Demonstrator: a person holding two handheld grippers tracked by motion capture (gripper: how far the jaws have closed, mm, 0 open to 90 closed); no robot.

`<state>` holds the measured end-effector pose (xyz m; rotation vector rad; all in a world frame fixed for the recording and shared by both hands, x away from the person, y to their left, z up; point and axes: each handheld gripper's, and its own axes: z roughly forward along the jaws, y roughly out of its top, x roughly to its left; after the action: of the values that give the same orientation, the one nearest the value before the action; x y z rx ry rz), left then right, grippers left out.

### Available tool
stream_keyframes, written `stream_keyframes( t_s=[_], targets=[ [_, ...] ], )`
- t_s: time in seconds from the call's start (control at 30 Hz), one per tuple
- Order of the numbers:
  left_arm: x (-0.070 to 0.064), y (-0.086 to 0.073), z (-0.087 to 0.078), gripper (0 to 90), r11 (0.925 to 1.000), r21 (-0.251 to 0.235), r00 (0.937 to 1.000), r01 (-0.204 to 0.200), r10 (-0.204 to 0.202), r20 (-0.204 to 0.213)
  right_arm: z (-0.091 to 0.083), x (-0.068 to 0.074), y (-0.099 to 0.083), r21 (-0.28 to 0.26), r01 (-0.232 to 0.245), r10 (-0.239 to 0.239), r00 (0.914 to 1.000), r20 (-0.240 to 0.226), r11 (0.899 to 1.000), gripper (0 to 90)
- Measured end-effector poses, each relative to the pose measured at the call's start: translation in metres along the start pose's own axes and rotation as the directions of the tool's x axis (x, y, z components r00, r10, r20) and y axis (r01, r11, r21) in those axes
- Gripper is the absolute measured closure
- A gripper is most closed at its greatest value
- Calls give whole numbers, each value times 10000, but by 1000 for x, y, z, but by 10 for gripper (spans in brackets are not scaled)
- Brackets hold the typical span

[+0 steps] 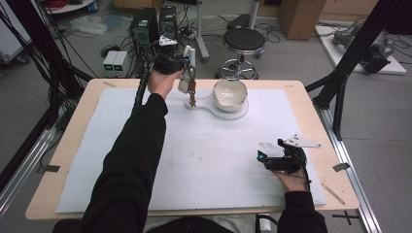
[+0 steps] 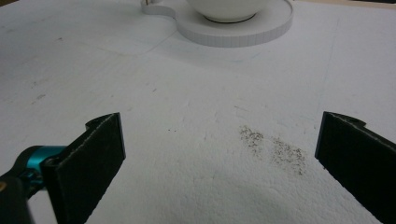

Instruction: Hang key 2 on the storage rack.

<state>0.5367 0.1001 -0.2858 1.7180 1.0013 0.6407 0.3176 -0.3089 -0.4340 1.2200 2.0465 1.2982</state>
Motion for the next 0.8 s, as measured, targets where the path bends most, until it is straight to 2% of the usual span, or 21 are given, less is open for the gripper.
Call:
stream_keyframes(
  t_s=[0.07, 0.2, 0.23, 0.27, 0.3, 0.33, 0.37, 0.4, 0.43, 0.5, 0.57, 0.6, 0.63, 0.7, 0.8],
  targets=[
    [0, -1, 0, 750, 9999, 87, 10000, -83, 82, 16, 0, 0, 0, 0, 6, -6, 10000, 6, 10000, 7],
    [2, -2, -1, 748, 9999, 130, 9996, 26, -30, 296, 0, 0, 0, -13, -7, 7, 10000, 14, 10000, 7],
    [4, -2, -2, 745, 9997, 154, 9991, 212, -217, 366, 0, 0, 0, -27, 22, -22, 10000, 7, 10000, 7],
    [4, -2, -2, 742, 9997, 154, 9991, 212, -217, 366, 0, 0, 0, -11, 22, -22, 10000, 10, 10000, 8],
    [7, -2, -3, 738, 9986, 188, 9971, 499, -509, 558, 0, 0, 0, -16, 30, -30, 10000, 3, 10000, 8],
    [7, -2, -3, 718, 9986, 188, 9971, 499, -509, 558, 0, 0, 0, -15, 33, -33, 10000, 16, 10000, 7],
    [10, -2, -5, 681, 9960, 134, 9936, 885, -893, 693, 0, 0, 0, -22, 29, -29, 10000, 5, 10000, 7],
    [10, -2, -5, 643, 9960, 134, 9936, 885, -893, 693, 0, 0, 0, -18, 41, -41, 10000, 8, 10000, 8],
    [15, -2, -8, 603, 9913, 134, 9870, 1312, -1318, 924, 0, 0, 0, -17, 48, -48, 10000, 4, 10000, 7],
    [19, -2, -10, 506, 9891, 238, 9845, 1453, -1469, 960, 0, 0, 0, -10, 22, -22, 10000, 5, 10000, 7],
    [21, -3, -12, 414, 9895, 258, 9845, 1425, -1444, 999, -1, 0, 0, -9, 16, -16, 10000, 8, 10000, 7],
    [23, -4, -14, 414, 9909, 215, 9860, 1328, -1343, 994, -1, 0, 0, -9, 16, -16, 10000, 8, 10000, 7],
    [24, -5, -17, 307, 9924, 154, 9887, 1224, -1233, 856, -1, 0, 0, -18, 0, 0, 10000, 18, 10000, 8],
    [27, -6, -19, 217, 9937, 382, 9903, 1055, -1084, 867, -1, 0, 0, -12, 8, -8, 10000, 5, 10000, 8],
    [30, -7, -21, 152, 9928, 548, 9893, 1063, -1111, 947, 0, 1, 0, -10, 19, -19, 10000, 6, 10000, 7]
  ],
)
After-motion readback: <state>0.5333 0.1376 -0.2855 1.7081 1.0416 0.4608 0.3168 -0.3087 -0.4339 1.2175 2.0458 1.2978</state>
